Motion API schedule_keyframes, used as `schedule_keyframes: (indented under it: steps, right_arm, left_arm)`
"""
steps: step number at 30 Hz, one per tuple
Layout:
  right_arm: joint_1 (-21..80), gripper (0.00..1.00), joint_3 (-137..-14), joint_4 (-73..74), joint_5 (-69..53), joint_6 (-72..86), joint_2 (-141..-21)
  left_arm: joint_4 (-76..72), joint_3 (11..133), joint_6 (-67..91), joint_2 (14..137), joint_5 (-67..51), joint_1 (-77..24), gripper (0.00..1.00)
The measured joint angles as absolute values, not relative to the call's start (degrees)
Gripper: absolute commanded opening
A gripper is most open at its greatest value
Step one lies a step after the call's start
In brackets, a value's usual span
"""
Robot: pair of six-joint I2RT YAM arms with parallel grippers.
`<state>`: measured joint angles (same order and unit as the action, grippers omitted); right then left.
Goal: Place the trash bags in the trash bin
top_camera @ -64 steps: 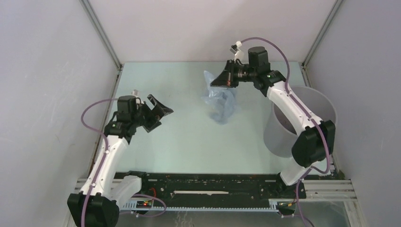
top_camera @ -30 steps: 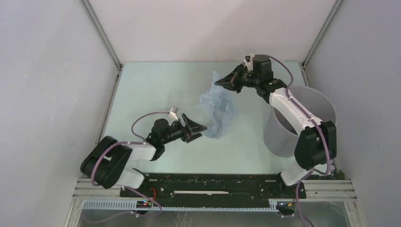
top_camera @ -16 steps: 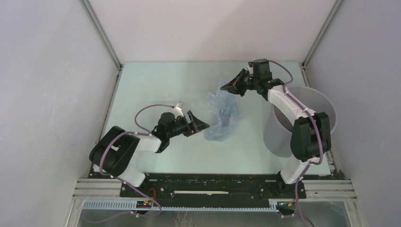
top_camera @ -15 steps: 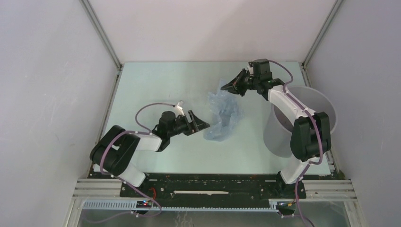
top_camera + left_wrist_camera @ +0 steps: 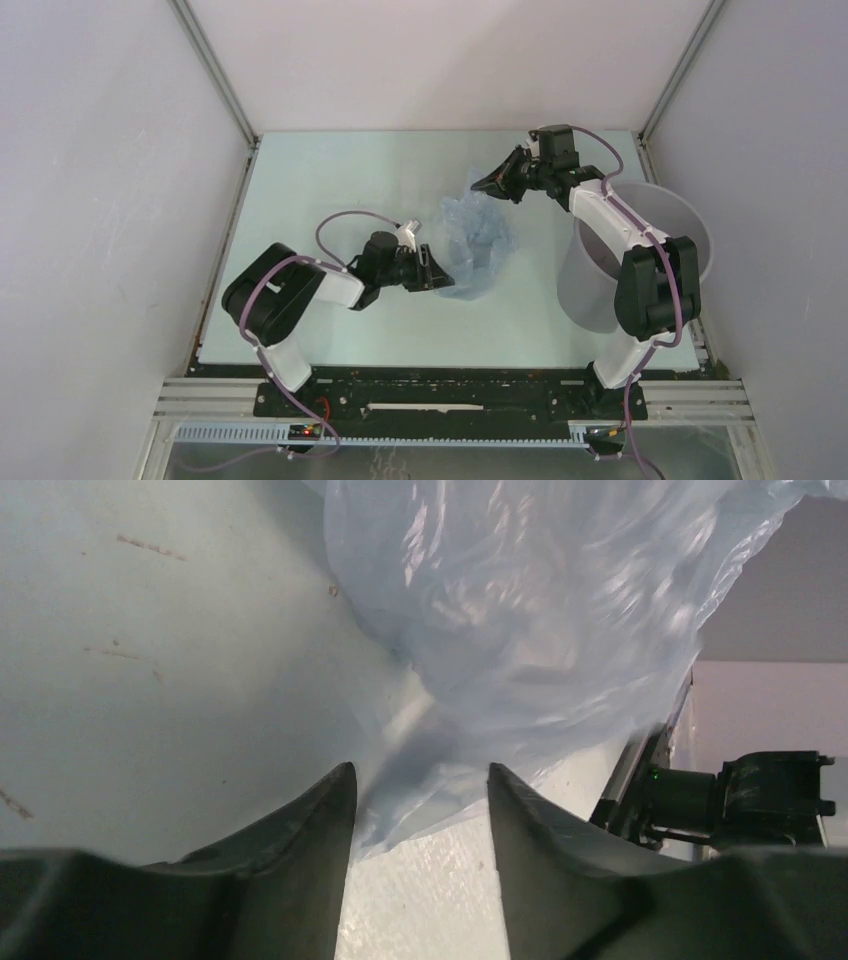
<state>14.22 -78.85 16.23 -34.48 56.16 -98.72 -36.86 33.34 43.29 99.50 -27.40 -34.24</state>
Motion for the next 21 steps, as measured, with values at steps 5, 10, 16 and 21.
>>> schedule_keyframes:
  steps: [5,10,16,21]
  right_arm:
    - [14.1,0.00,-78.8,17.3,-34.5,54.7,-98.7]
    - [13.6,0.00,-78.8,19.4,-33.6,51.1,-97.5]
    - [15.9,0.06,-78.9,29.0,-26.3,37.3,-89.0]
    - [22.8,0.32,-74.3,32.8,-21.7,26.2,-78.7]
  left_arm:
    - [-35.0,33.3,43.9,98.7,-26.8,-33.9,0.00]
    - [-19.7,33.1,43.9,83.7,-20.3,-32.4,0.00]
    - [7.5,38.4,41.9,56.2,-2.8,-31.1,0.00]
    - [20.8,41.8,40.4,48.2,5.1,-30.9,0.00]
